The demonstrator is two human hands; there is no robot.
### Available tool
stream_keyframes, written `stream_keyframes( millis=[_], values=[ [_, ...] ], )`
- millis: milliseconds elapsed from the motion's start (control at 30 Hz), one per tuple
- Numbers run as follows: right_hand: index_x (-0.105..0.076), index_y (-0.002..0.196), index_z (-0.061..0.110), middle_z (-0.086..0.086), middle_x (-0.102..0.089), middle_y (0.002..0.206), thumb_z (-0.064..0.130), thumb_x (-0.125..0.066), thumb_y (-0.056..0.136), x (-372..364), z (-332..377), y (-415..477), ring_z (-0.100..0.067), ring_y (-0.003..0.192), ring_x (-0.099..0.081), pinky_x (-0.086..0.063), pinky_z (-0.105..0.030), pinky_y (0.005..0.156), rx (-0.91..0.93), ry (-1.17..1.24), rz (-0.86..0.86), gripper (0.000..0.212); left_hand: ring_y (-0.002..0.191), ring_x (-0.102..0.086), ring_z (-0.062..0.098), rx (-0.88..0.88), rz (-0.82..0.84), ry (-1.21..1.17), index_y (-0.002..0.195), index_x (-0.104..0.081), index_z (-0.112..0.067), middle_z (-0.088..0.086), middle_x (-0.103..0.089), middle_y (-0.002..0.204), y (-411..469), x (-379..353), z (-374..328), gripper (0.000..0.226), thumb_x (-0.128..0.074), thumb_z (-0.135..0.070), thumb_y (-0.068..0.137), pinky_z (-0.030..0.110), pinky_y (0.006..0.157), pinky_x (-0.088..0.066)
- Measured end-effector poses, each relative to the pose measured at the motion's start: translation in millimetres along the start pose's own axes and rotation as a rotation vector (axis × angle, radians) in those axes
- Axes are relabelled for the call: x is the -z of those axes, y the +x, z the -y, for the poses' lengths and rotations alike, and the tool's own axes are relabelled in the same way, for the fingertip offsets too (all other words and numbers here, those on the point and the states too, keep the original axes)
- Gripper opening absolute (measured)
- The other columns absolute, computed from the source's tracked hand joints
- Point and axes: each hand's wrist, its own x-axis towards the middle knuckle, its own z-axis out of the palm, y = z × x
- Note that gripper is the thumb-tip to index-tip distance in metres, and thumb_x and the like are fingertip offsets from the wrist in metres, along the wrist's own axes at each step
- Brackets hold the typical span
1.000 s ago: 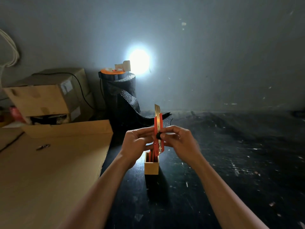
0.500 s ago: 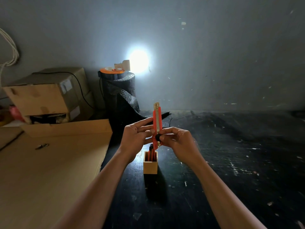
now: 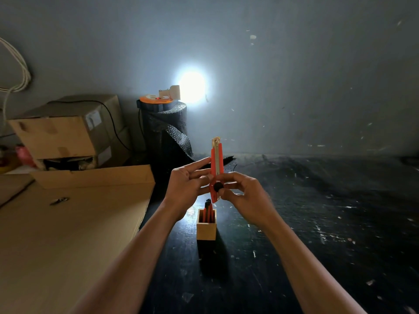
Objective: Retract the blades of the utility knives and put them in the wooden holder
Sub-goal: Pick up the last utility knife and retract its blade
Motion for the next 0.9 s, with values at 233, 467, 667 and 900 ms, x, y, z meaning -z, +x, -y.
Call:
stream_keyframes(
  millis=[233, 467, 667, 900],
  values=[
    [-0.069, 0.1, 0.031, 0.017, -0.073, 0.103, 0.026, -0.076, 0.089, 0.1, 0.5, -3.4, -0.003, 0.097, -0.07, -0.052, -0.017, 0.087, -0.018, 0.024, -0.039, 0.015, 0.095, -0.081, 0.019, -0.022, 0.002, 0.02, 0.135, -0.067, -0.014, 0.002, -0.081, 0.107, -3.2, -3.5, -1.8, 0.045, -0.066, 0.005, 0.095, 0.031, 0.079, -0.065],
    [-0.069, 0.103, 0.029, 0.019, -0.073, 0.103, 0.031, -0.078, 0.087, 1.7, 0.1, -4.4, 0.0, 0.096, -0.07, -0.052, -0.019, 0.087, -0.008, 0.005, -0.059, 0.018, 0.098, -0.08, 0.025, -0.003, 0.008, -0.018, 0.136, -0.067, -0.013, 0.011, -0.081, 0.112, -4.8, -4.5, -2.0, 0.047, -0.066, 0.007, 0.093, 0.04, 0.085, -0.065],
    [-0.066, 0.105, 0.042, 0.029, -0.068, 0.104, 0.026, -0.073, 0.093, 2.6, 3.1, -4.9, 0.005, 0.096, -0.068, -0.051, -0.018, 0.088, 0.031, -0.004, -0.014, 0.022, 0.098, -0.08, 0.026, -0.008, 0.004, -0.03, 0.136, -0.066, -0.013, 0.012, -0.08, 0.113, -6.4, -3.5, -3.7, 0.046, -0.065, 0.006, 0.094, 0.041, 0.087, -0.065],
    [-0.071, 0.101, 0.04, 0.03, -0.067, 0.1, 0.02, -0.07, 0.095, -0.5, 1.3, -3.2, 0.009, 0.092, -0.067, -0.054, -0.02, 0.091, 0.036, -0.021, -0.003, 0.021, 0.097, -0.08, 0.025, -0.007, 0.005, -0.038, 0.136, -0.067, -0.013, 0.011, -0.081, 0.11, -5.3, -1.9, -2.1, 0.047, -0.066, 0.008, 0.093, 0.042, 0.086, -0.065]
  ],
)
